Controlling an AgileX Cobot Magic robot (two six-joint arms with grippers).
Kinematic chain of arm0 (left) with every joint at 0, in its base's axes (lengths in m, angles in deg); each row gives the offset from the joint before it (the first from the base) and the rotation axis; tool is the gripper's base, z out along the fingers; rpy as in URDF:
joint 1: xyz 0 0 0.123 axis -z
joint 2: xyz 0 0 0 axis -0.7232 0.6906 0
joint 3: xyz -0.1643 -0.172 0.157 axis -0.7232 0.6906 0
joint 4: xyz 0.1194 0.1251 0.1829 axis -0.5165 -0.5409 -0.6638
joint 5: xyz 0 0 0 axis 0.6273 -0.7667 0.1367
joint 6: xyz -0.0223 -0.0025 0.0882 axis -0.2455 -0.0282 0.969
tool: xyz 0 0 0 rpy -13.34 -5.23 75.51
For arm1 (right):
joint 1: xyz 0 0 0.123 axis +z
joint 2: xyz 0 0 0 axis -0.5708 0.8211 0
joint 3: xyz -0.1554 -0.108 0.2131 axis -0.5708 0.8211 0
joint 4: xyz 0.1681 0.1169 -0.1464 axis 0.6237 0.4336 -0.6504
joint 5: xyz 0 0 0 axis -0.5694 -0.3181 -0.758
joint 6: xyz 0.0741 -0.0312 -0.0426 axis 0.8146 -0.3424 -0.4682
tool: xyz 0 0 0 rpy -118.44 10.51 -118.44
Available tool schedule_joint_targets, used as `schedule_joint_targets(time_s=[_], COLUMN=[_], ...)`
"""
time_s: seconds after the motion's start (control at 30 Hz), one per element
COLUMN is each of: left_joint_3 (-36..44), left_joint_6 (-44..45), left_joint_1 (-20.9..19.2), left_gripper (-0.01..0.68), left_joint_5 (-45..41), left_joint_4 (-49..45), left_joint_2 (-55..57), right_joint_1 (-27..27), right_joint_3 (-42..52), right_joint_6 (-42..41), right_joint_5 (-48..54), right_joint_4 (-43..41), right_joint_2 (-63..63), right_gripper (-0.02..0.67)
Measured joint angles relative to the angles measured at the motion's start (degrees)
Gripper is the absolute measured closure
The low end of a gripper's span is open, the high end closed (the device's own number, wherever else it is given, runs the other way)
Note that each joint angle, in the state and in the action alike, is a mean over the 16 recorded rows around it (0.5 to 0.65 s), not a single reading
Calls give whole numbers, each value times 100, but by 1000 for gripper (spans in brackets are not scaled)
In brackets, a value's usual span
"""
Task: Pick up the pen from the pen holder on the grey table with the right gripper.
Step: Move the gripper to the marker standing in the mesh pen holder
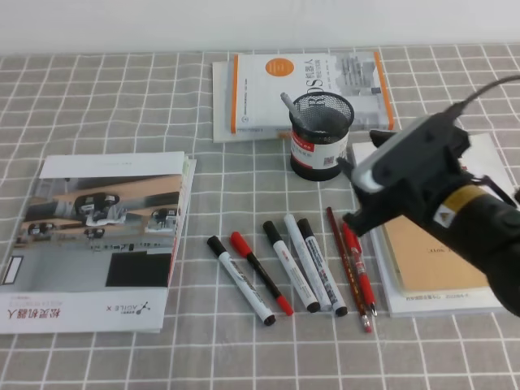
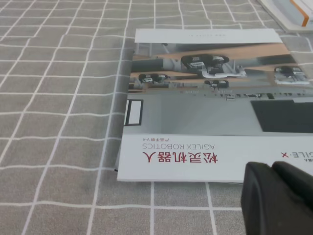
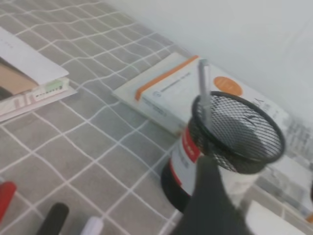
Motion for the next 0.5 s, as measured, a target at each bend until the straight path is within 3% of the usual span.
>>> schedule_joint_targets(time_s=[0.23, 0.5], left_joint_3=[0, 0], left_joint_6=[0, 0], left_joint_1=[0, 0], left_gripper=[678, 678], left_joint_5=[0, 0], left_joint_4=[0, 0], left_joint_2=[0, 0], right_joint_1=[11, 15], right_joint_3=[-724, -1656], right_joint_6=[3, 8], right_joint_5=[-139, -161], right_joint_4=[-501, -745], right_joint_2=[856, 1696], right_gripper=[208, 119])
